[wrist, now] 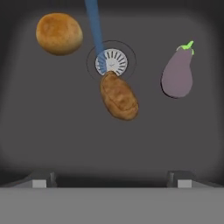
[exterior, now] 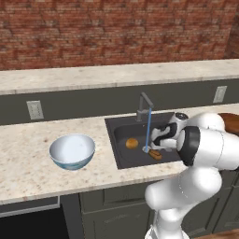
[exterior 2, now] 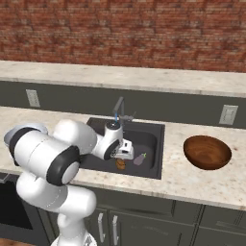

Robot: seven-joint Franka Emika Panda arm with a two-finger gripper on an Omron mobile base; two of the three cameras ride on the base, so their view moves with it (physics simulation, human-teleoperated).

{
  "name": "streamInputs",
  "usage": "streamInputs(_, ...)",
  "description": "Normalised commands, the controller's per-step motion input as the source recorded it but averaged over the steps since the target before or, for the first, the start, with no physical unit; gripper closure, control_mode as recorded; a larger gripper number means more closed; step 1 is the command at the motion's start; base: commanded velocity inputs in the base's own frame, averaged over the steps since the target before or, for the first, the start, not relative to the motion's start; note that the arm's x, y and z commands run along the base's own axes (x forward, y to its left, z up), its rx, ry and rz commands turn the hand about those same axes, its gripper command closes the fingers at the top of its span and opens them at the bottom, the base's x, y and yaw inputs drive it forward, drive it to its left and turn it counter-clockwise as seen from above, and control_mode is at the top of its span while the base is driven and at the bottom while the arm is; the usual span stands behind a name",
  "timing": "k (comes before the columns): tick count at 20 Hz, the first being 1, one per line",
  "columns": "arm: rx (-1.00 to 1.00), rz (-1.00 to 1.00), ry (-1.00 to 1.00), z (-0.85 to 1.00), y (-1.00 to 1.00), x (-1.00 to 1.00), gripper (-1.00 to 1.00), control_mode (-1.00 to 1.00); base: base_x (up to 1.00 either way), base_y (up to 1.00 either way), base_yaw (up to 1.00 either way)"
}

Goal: Pick the potatos from the sink and place them in one bowl. Place the eggplant in the other bowl. Then turn off the sink faucet.

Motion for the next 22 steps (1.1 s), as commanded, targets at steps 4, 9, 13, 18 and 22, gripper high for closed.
streamInputs(4,0.0,0.0,0.0,-0.24,-0.03,0.31,-1.0,-1.0,0.0,0.0,0.0)
streamInputs(9,0.0,0.0,0.0,-0.27,-0.02,0.3,-1.0,-1.0,0.0,0.0,0.0)
streamInputs(13,0.0,0.0,0.0,-0.3,-0.01,0.28,-1.0,-1.0,0.0,0.0,0.0)
streamInputs(18,0.0,0.0,0.0,-0.35,-0.02,0.24,-1.0,-1.0,0.0,0.0,0.0)
streamInputs(22,0.0,0.0,0.0,-0.38,-0.04,0.24,-1.0,-1.0,0.0,0.0,0.0)
